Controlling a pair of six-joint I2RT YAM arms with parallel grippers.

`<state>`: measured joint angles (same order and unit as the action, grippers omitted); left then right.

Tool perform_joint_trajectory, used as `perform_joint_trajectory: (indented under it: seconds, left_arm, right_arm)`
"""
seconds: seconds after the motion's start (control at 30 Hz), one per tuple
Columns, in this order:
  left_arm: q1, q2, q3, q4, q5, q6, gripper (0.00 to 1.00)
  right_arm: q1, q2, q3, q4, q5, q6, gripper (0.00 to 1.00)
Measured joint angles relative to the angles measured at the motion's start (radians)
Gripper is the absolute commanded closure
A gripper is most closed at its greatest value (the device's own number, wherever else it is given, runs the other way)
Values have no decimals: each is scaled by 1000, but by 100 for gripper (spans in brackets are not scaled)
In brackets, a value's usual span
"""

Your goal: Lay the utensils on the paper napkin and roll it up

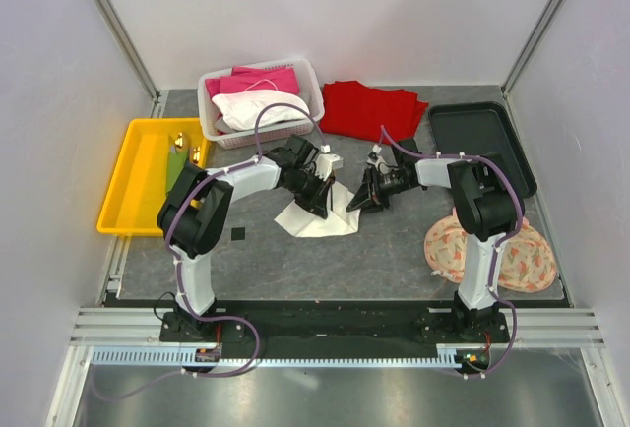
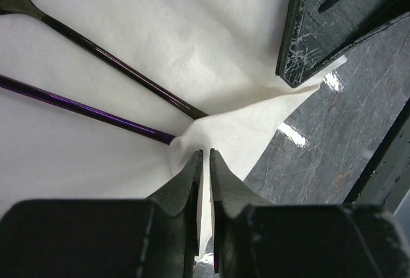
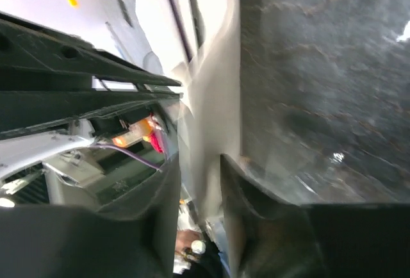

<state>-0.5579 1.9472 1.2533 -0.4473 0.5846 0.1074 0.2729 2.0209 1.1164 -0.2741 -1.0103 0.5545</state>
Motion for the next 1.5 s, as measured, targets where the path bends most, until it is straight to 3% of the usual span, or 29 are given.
perform_joint_trajectory:
  seconds: [0.07, 0.13, 0.37, 0.83, 1.33, 1.5]
  left_arm:
    - [0, 0, 0, 0, -3, 0, 87]
    - [0, 0, 0, 0, -5, 0, 87]
    - [0, 0, 0, 0, -6, 0, 87]
    - [0, 1, 0, 0, -7, 0, 90]
    - [0, 7, 0, 0, -8, 0, 92]
    - [0, 8, 0, 0, -8, 0, 94]
  right_arm:
    - [-1, 0, -2, -33, 16, -32, 42]
    - [-3, 0, -4, -71, 33, -64, 38]
    - [-9, -2, -5, -194, 41, -171, 39]
    - [-8, -10, -3, -256, 91, -260, 74]
    - [62, -31, 43, -124, 56, -158, 88]
    - [86, -31, 43, -70, 37, -101, 97]
